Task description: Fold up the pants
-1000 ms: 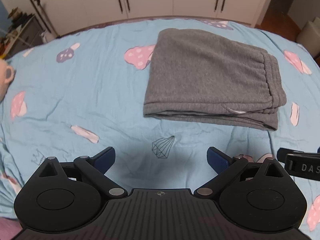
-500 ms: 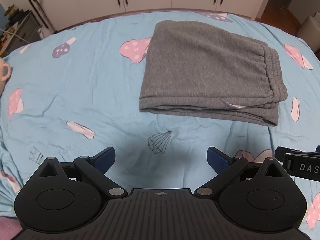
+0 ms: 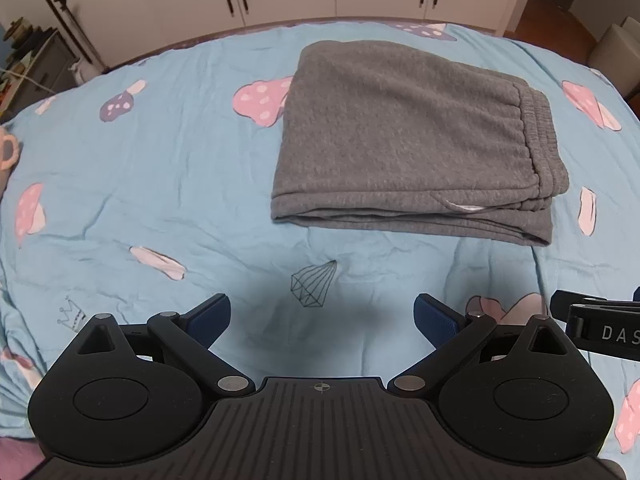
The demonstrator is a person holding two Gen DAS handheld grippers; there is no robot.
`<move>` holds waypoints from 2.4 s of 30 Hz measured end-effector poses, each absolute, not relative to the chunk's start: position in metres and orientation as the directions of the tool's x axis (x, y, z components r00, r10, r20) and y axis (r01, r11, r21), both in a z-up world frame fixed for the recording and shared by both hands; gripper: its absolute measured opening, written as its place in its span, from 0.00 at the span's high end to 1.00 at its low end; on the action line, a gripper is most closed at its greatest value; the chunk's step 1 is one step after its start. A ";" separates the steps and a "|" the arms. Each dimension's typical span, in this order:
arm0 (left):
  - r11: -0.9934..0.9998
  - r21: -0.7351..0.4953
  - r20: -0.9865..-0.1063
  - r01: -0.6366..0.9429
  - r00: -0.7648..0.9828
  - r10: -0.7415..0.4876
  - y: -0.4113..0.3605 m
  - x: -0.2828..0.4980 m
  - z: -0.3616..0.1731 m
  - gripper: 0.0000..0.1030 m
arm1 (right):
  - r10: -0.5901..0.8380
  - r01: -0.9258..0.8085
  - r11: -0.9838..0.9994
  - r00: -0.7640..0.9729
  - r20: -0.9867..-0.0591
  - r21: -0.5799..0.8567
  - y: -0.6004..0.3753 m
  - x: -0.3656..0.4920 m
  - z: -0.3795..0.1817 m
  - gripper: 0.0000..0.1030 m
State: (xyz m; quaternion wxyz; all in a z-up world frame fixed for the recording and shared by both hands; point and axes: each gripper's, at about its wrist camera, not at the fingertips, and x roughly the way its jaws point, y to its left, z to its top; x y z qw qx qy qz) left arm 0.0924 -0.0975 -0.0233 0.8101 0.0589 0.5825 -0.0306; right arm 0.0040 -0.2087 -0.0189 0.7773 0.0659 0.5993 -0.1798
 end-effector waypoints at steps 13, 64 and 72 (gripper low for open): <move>0.990 0.063 -0.947 0.126 0.320 0.020 -0.099 0.092 -0.025 0.02 | -0.206 0.354 0.928 0.221 -0.953 -0.118 -0.208 0.003 -0.017 0.04; 0.989 0.075 -0.948 0.128 0.317 0.030 -0.105 0.095 -0.028 0.02 | -0.209 0.363 0.924 0.217 -0.953 -0.120 -0.213 0.004 -0.016 0.04; 0.989 0.072 -0.949 0.129 0.315 0.029 -0.105 0.095 -0.028 0.02 | -0.207 0.364 0.924 0.218 -0.954 -0.118 -0.214 0.004 -0.016 0.04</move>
